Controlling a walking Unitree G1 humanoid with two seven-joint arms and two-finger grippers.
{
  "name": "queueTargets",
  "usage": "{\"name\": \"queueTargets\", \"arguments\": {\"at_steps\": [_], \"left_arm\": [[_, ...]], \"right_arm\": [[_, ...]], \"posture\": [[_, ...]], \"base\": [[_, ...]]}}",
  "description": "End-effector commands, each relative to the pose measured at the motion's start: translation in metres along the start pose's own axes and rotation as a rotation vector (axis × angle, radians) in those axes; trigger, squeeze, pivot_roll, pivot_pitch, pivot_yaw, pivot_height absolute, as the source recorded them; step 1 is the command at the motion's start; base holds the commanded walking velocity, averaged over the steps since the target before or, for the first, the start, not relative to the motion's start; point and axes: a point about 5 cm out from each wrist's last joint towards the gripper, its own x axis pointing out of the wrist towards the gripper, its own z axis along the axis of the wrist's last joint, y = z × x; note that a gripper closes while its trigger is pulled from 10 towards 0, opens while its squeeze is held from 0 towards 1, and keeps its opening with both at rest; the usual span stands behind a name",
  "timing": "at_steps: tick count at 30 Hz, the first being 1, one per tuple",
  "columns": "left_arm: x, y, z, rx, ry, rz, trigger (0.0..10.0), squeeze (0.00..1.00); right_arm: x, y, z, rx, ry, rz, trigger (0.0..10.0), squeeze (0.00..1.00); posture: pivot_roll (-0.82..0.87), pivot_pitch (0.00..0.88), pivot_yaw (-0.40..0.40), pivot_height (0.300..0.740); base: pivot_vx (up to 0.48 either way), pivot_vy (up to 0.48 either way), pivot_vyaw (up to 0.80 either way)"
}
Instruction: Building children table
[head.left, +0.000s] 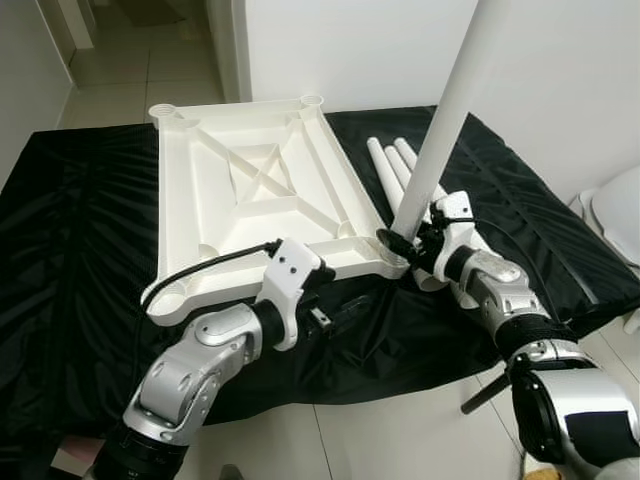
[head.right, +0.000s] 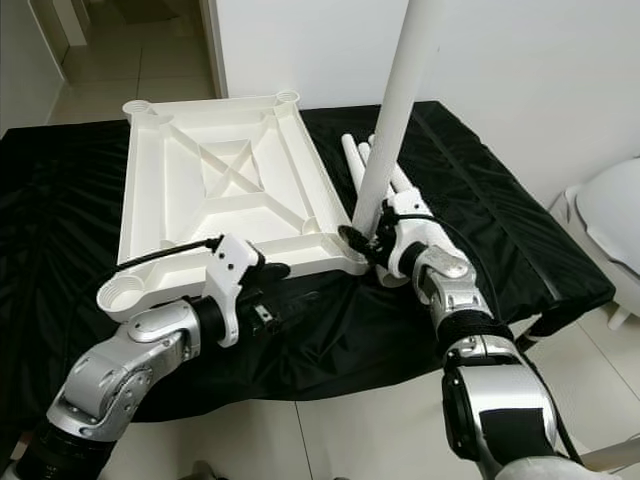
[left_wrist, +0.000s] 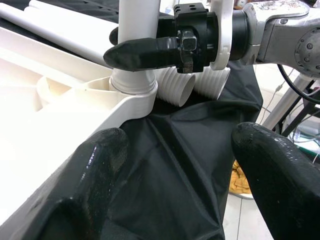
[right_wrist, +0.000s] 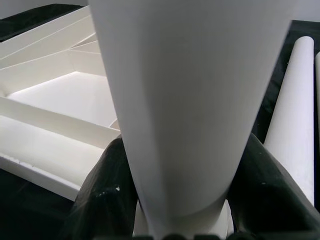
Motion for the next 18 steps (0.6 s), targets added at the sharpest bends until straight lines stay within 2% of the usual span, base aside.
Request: {"name": "queueTargets", "arguments": {"at_steps": [1,3,4,5,6,8,13,18], "left_arm": [[0.0,-0.001,-0.001,-0.01,0.003,-0.018,10.0,0.0],[0.0,-0.002,-0.001,-0.01,0.003,-0.018,10.0,0.0],[-0.001,-0.002,-0.001,-0.013,0.003,-0.017,10.0,0.0],[-0.001,-0.002,-0.001,-0.013,0.003,-0.017,10.0,0.0],[-0.001,-0.003,-0.002,-0.016,0.003,-0.018,10.0,0.0],[-0.001,-0.004,-0.002,-0.019,0.003,-0.018,10.0,0.0],[-0.001,-0.004,-0.003,-0.021,0.004,-0.018,10.0,0.0],[0.0,-0.006,-0.004,-0.023,0.005,-0.025,10.0,0.0]], "right_arm": [[0.0,0.004,-0.005,-0.017,0.033,0.045,0.0,0.0],[0.0,0.005,-0.006,-0.017,0.034,0.041,0.0,0.0],[0.001,0.006,-0.008,-0.01,0.039,0.017,10.0,0.0],[0.001,0.006,-0.008,-0.01,0.039,0.017,10.0,0.0],[0.003,0.008,-0.008,0.039,0.026,0.001,10.0,0.0],[0.005,0.009,-0.008,0.07,0.013,-0.023,10.0,0.0],[0.008,0.01,-0.007,0.069,0.001,-0.086,10.0,0.0],[0.02,0.021,0.001,0.104,-0.071,-0.192,10.0,0.0]], "posture": [[-0.04,0.035,0.001,0.74],[-0.04,0.037,-0.001,0.74],[-0.04,0.038,-0.001,0.74],[-0.04,0.038,-0.001,0.74],[-0.04,0.042,-0.004,0.74],[-0.04,0.044,-0.006,0.74],[-0.04,0.046,-0.008,0.74],[-0.04,0.041,-0.012,0.74]], "base": [[0.0,0.0,0.0],[0.0,0.0,0.0],[0.0,0.0,0.0],[0.0,0.0,0.0],[0.0,0.0,0.0],[0.0,0.0,0.0],[0.0,0.0,0.0],[0.0,0.0,0.0]]}}
